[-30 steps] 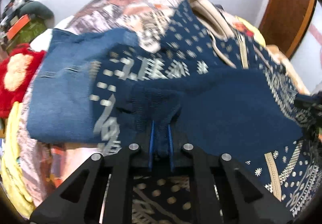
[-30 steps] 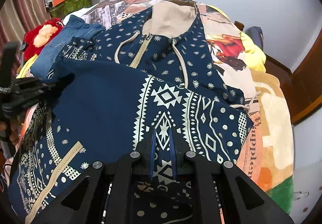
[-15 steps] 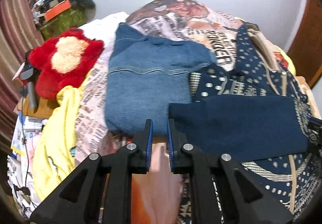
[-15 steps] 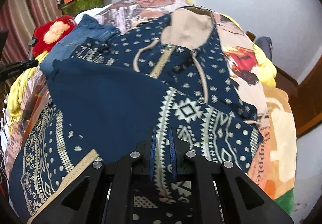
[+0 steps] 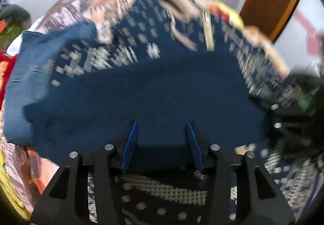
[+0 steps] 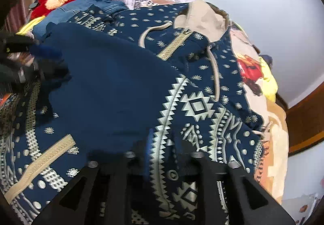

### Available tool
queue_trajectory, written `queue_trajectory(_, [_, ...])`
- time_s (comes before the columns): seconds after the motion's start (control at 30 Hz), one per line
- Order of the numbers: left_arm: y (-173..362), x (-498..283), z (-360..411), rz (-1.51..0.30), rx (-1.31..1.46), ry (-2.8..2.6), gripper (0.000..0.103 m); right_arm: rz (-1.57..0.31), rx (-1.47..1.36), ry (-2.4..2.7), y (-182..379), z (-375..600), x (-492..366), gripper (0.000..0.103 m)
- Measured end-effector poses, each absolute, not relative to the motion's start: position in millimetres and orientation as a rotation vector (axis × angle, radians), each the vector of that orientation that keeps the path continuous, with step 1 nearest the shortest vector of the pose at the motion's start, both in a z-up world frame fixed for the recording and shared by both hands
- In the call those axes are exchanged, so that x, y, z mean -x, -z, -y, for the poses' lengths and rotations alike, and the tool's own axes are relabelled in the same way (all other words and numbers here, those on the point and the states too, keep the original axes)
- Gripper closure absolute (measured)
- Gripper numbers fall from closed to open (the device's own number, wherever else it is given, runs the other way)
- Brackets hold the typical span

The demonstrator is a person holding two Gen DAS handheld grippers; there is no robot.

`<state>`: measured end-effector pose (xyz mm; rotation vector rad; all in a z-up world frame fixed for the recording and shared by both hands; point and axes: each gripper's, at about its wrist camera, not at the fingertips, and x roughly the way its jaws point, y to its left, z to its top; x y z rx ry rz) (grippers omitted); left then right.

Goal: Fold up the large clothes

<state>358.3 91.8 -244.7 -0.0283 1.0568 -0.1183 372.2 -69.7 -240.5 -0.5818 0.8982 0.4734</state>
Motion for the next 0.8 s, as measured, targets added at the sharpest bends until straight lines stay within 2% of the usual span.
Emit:
queue_trajectory(0.03, [247, -356, -89, -1.032, 0.011, 0.108, 0.048, -0.859, 0.617, -0.405, 240, 71, -371, 0.023])
queue_trajectory(0.07, [248, -354, -88, -1.016, 0.000, 0.102, 0.047, -0.818, 0.647, -0.333, 241, 76, -373, 0.002])
queue_trajectory(0.27, [241, -352, -99, -1.054, 0.021, 0.099, 0.044, -0.948, 0.445, -0.378, 235, 116, -398, 0.002])
queue_trajectory(0.5, [207, -362, -118, -0.988, 0.004, 0.013, 0.043, -0.857, 0.394, -0.385, 197, 142, -417, 0.001])
queue_trajectory(0.63, [174, -383, -125, -0.902, -0.014, -0.034, 0.031, -0.819, 0.317, -0.402, 165, 147, -446, 0.001])
queue_trajectory(0.8, [144, -426, -133, -0.835, -0.002, -0.051, 0.020, -0.800, 0.157, -0.428, 136, 144, -489, 0.001])
